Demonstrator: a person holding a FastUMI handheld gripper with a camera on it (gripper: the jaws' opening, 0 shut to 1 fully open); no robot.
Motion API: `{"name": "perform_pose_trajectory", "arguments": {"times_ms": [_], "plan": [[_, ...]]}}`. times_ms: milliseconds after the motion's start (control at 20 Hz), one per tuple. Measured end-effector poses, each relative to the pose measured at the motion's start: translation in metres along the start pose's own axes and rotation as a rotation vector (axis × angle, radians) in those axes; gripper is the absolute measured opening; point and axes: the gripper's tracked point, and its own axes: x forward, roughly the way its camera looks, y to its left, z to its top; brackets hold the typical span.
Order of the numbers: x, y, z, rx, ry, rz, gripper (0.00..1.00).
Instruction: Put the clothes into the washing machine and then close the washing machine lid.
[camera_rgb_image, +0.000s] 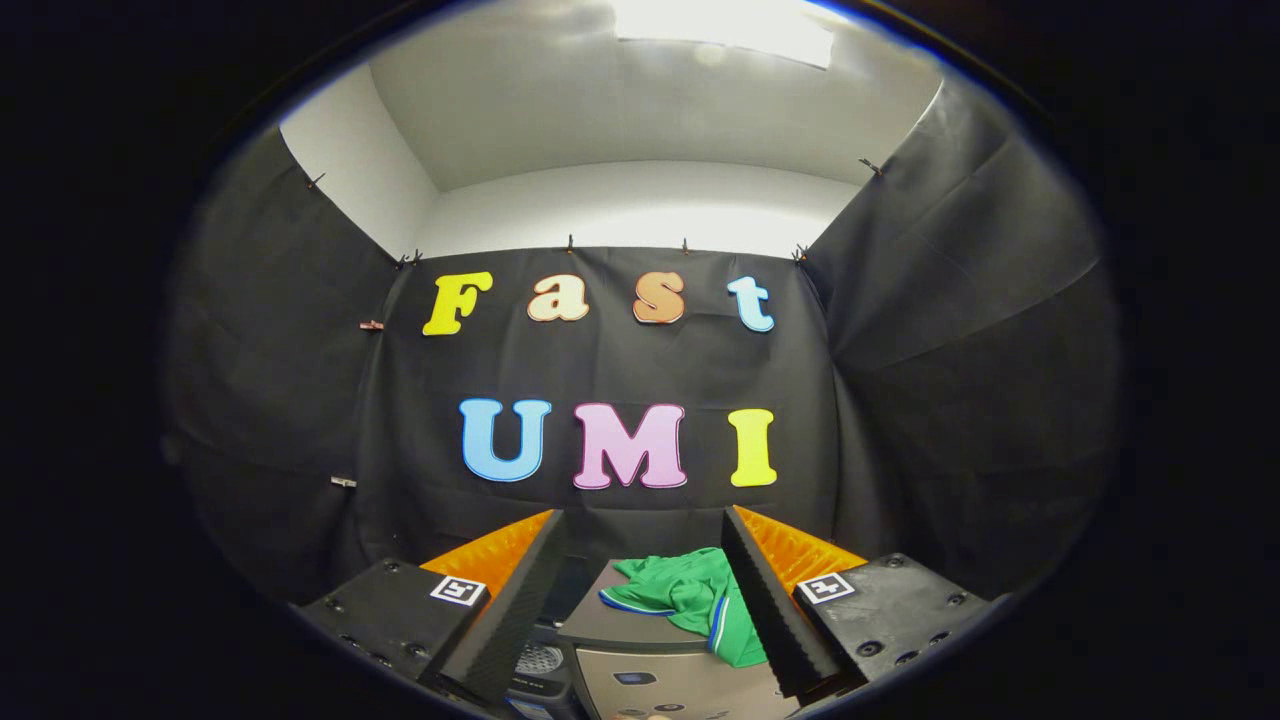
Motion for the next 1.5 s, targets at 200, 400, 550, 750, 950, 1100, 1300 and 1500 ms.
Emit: {"name": "perform_pose_trajectory", "arguments": {"times_ms": [200, 400, 550, 750, 950, 1100, 1300, 1500], "plan": [[0.000, 0.000, 0.000, 0.005, -0.003, -0.003, 0.97], [0.001, 0.001, -0.001, 0.000, 0.003, -0.006, 0.97], [-0.001, 0.000, 0.000, -0.007, -0.001, -0.012, 0.97], [0.000, -0.007, 0.002, -0.018, -0.005, -0.030, 0.97], [0.007, -0.021, 0.003, -0.031, 0.001, -0.064, 0.97], [0.019, -0.030, 0.006, -0.034, 0.008, -0.086, 0.97], [0.044, -0.043, 0.001, -0.042, 0.048, -0.102, 0.97], [0.076, -0.056, -0.007, -0.048, 0.113, -0.119, 0.97]]}}
